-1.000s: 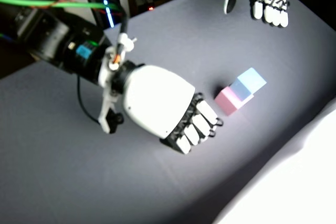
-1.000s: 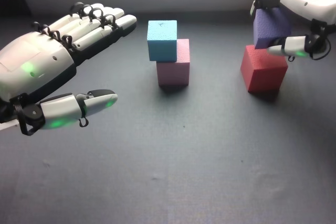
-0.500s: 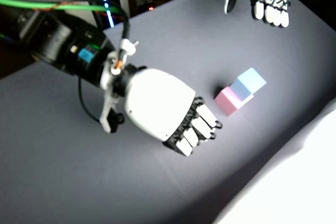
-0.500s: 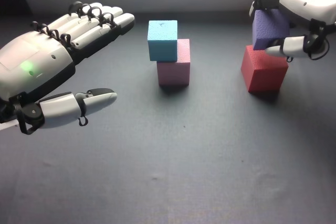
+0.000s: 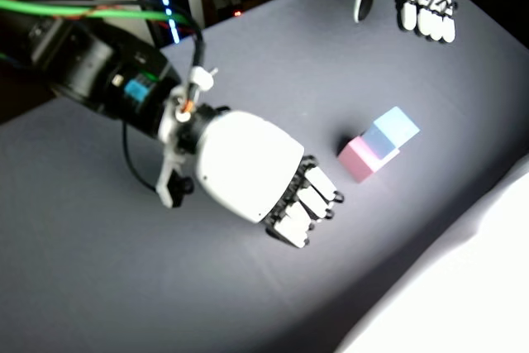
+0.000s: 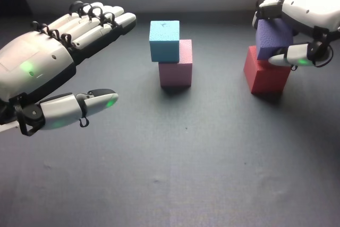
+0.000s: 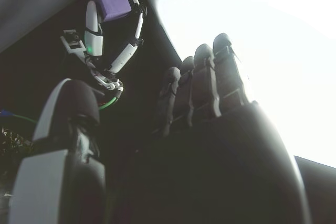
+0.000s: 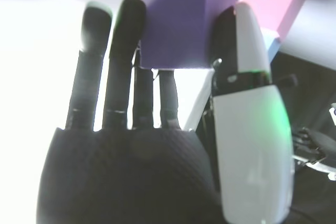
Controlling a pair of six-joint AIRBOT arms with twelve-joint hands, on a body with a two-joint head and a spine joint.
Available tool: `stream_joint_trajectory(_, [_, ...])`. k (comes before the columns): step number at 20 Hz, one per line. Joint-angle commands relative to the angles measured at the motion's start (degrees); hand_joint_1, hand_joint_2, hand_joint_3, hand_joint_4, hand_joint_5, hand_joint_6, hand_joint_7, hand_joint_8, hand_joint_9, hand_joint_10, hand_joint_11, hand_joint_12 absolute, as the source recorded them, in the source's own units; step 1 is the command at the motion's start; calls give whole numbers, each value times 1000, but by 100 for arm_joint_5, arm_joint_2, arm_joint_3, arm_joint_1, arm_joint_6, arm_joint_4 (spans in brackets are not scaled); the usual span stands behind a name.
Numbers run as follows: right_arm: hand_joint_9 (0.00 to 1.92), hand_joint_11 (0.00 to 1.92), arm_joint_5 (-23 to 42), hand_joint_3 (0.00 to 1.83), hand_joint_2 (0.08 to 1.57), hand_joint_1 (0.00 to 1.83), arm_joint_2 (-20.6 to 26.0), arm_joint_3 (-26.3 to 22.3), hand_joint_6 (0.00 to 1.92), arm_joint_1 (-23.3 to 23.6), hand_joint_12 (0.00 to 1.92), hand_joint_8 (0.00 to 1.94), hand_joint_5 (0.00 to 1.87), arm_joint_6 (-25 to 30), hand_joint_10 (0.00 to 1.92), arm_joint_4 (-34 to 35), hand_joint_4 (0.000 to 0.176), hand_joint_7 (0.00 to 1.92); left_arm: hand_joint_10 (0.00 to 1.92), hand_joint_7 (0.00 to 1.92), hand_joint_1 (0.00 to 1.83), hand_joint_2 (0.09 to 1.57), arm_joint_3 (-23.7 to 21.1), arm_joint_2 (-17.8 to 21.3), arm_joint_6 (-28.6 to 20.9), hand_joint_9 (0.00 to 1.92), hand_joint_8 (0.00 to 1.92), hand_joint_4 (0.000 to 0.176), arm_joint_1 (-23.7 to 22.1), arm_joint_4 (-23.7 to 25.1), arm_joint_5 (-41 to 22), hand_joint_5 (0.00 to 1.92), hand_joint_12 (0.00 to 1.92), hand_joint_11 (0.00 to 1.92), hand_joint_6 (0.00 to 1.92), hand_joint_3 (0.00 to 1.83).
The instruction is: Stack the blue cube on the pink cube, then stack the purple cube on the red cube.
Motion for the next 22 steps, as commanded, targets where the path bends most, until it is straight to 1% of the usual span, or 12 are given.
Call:
stream_joint_trajectory(1, [737,675,564,0,1296,1180,26,37,1404,21,1762,1549,562,-47,1332,-90,0,774,0,0,519,1355,-1,-12,-19,0,0,16,-24,-124,-732,0,0,0,0,6])
stream_joint_trajectory(4, [764,731,523,0,1304,1182,14,38,1377,-5,1789,1599,554,-247,1434,70,0,758,0,0,510,1365,-2,-13,-19,0,0,10,-19,-133,-731,0,0,0,0,6])
stream_joint_trajectory(6, [845,847,474,1,1331,1167,8,63,1372,-5,1908,1689,509,-519,1651,232,0,720,0,0,541,1361,1,-14,-19,0,0,18,-19,-133,-732,0,0,0,0,2])
stream_joint_trajectory(7, [761,672,445,0,1306,1290,8,88,1401,-5,1831,1569,474,-521,1670,250,0,663,0,0,536,1360,2,-15,-19,0,0,17,-19,-133,-732,0,0,0,0,1])
stream_joint_trajectory(8, [677,613,438,0,1325,1179,8,91,1581,-5,1789,1501,440,-521,1328,260,0,738,0,0,522,1362,1,-16,-20,0,0,15,-20,-133,-732,0,0,0,0,2])
stream_joint_trajectory(9, [639,534,430,1,1336,1145,7,91,1657,-5,1760,1477,422,-521,1139,265,0,743,0,0,525,1365,0,-16,-23,0,0,17,-20,-134,-733,0,0,0,0,3])
stream_joint_trajectory(10, [511,355,422,0,1321,1069,7,91,898,-6,1708,917,322,-521,1013,266,0,524,0,0,524,1366,0,-14,-24,0,0,13,-19,-136,-733,0,0,0,0,3])
stream_joint_trajectory(11, [425,276,421,0,1326,986,7,91,508,-7,1675,556,339,-521,969,267,0,457,0,0,538,1365,0,-13,-24,0,0,16,-16,-138,-733,0,0,0,0,2])
stream_joint_trajectory(12, [378,251,418,0,1336,911,8,91,357,-7,1689,385,349,-521,984,273,0,441,0,0,569,1360,-1,-12,-24,0,0,15,-5,-147,-737,0,0,0,0,0])
stream_joint_trajectory(16, [314,235,417,1,1363,850,24,67,320,-7,1730,209,298,-521,1048,281,0,444,0,0,597,1350,-4,-10,-24,0,0,36,9,-157,-741,0,0,0,0,0])
stream_joint_trajectory(21, [262,204,431,0,1370,933,100,-3,248,-7,1753,112,292,-521,1101,281,0,393,0,0,558,1354,-8,-7,-24,0,0,25,19,-171,-740,0,0,0,0,1])
stream_joint_trajectory(22, [251,198,438,1,1374,956,119,-23,195,-7,1761,94,306,-521,1130,281,0,405,0,0,573,1352,-10,-6,-24,0,0,33,23,-175,-740,0,0,0,0,0])
